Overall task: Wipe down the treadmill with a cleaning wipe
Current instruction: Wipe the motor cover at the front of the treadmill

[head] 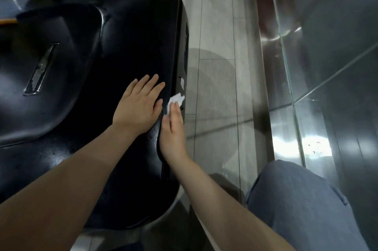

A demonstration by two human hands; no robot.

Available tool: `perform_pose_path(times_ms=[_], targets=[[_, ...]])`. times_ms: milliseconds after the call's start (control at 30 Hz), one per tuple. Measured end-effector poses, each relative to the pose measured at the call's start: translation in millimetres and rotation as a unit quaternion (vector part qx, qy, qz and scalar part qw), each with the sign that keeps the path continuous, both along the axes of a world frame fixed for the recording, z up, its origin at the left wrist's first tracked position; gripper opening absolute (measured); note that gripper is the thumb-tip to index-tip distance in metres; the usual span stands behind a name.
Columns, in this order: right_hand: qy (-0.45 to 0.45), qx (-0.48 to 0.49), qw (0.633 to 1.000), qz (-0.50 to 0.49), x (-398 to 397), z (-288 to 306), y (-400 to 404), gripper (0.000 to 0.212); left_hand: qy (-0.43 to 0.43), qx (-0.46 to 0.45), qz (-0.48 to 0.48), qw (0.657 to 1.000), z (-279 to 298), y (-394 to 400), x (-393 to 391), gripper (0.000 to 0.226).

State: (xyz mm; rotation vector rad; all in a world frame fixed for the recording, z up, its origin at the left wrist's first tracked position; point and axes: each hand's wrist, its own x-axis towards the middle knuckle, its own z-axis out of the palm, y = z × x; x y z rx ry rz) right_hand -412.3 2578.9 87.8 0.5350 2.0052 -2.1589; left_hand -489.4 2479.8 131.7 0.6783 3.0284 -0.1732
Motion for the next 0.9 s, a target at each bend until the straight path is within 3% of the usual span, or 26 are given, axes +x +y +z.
perform_pose_path(times_ms=[67,133,300,500,600,767,900], targets=[[0.012,0.011,1.000,0.006,-19.3,-8.7,3.0,0.051,0.003,0.003,-0.001,1.000,-1.2,0.4,-1.4,0.057],[-0.007,-0.044,0.998,-0.036,-27.8,-23.6,14.9,0.048,0.008,0.009,-0.001,1.000,-1.4,0.7,-1.4,0.057],[-0.157,-0.165,0.973,-0.033,5.0,-59.8,22.5,0.036,0.007,0.016,-0.002,1.000,1.1,1.1,-1.3,0.057],[-0.167,-0.005,0.984,-0.053,-48.0,-79.9,33.3,0.035,0.018,0.024,-0.006,1.000,-1.6,-0.1,-1.3,0.055],[-0.180,-0.018,0.983,-0.037,-38.5,-93.5,27.3,0.030,0.019,0.023,-0.004,1.000,-3.5,-0.9,-1.5,0.054],[-0.188,-0.051,0.976,-0.101,-27.3,-118.1,34.1,0.030,0.014,0.020,-0.003,1.000,-4.3,-1.2,-2.9,0.055],[-0.185,0.004,0.980,-0.078,-58.8,-108.3,52.7,0.022,0.014,0.020,0.001,1.000,-3.2,-1.2,-2.6,0.055]])
